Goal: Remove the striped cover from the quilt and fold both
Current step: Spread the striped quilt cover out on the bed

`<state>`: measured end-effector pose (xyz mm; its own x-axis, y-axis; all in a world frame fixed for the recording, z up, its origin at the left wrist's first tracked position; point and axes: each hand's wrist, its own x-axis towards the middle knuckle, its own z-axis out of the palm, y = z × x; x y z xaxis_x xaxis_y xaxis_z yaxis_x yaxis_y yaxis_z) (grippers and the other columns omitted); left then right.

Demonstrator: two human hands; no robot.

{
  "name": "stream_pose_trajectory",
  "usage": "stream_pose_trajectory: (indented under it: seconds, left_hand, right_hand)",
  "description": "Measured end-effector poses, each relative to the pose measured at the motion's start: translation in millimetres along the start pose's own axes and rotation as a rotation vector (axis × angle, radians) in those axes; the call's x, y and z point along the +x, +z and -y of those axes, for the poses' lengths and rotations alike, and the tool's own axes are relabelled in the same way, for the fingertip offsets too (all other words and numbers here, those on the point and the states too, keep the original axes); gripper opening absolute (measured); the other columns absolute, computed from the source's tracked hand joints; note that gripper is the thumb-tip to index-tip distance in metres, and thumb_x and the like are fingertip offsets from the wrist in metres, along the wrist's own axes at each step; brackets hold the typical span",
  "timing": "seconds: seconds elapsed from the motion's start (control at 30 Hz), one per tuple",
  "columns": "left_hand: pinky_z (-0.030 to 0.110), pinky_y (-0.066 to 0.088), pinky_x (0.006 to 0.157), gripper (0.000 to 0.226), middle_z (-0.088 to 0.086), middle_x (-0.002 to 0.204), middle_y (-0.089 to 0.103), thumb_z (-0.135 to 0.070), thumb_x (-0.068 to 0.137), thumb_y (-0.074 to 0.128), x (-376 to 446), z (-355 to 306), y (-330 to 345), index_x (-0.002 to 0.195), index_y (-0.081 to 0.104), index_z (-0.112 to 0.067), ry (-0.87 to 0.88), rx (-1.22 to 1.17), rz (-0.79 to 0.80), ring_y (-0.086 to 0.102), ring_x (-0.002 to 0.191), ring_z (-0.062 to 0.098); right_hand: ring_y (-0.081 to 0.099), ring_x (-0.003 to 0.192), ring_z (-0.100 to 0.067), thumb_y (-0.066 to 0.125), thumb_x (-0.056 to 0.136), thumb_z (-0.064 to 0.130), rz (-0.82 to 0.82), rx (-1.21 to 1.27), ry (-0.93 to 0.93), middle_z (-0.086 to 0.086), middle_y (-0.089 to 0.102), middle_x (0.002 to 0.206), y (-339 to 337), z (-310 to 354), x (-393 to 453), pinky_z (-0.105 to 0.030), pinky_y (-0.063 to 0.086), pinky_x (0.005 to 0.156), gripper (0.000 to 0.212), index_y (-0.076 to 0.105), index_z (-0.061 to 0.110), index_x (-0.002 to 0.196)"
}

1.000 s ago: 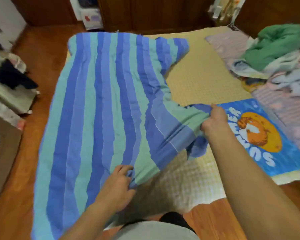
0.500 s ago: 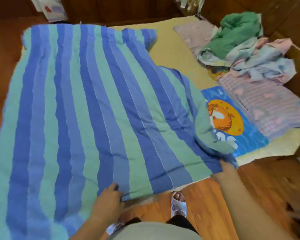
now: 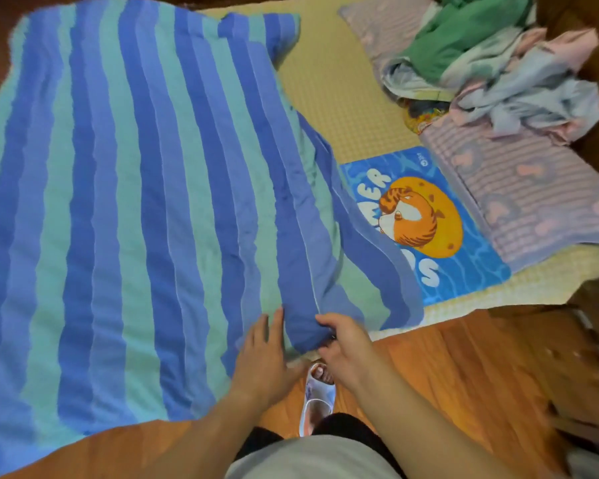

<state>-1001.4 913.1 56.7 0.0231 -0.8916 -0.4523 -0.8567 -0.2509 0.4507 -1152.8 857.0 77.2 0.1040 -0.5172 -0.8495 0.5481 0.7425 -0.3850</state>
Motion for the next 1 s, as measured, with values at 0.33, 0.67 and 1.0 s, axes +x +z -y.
stream_pose_trajectory:
  seconds: [0.33, 0.67, 1.0]
  left_hand:
    - [0.035, 0.036, 0.053, 0.016, -0.014, 0.088, 0.042, -0.017, 0.077, 0.044, 8, -46, -63, 0.079, 0.038, -0.032, 0.159, 0.05, -0.192, 0.047, 0.063, 0.019]
    - [0.036, 0.05, 0.067, 0.017, -0.026, 0.119, 0.044, -0.024, 0.078, 0.042, -11, -11, -107, 0.089, 0.055, -0.028, 0.024, -0.12, -0.424, 0.055, 0.089, 0.005]
    - [0.028, 0.041, 0.103, 0.048, -0.007, 0.151, 0.028, -0.025, 0.08, 0.049, 19, -83, -41, 0.128, 0.05, -0.02, 0.155, -0.132, -0.2, 0.036, 0.133, 0.015]
  right_hand:
    - [0.057, 0.121, -0.04, 0.064, 0.086, 0.057, 0.104, 0.474, 0.266, -0.022, 0.061, 0.13, -99, 25, 31, -0.051, 0.04, 0.109, 0.073, 0.054, 0.002, 0.133]
    - [0.06, 0.106, -0.032, 0.043, 0.103, 0.021, -0.1, 0.267, 0.112, -0.009, 0.062, 0.121, -6, 46, 59, -0.044, 0.05, 0.092, 0.038, 0.053, 0.013, 0.139]
    - [0.064, 0.115, -0.034, 0.061, 0.093, 0.04, 0.451, 0.302, -0.592, -0.017, 0.067, 0.124, 28, 280, -66, -0.046, 0.056, 0.087, 0.041, 0.074, 0.006, 0.112]
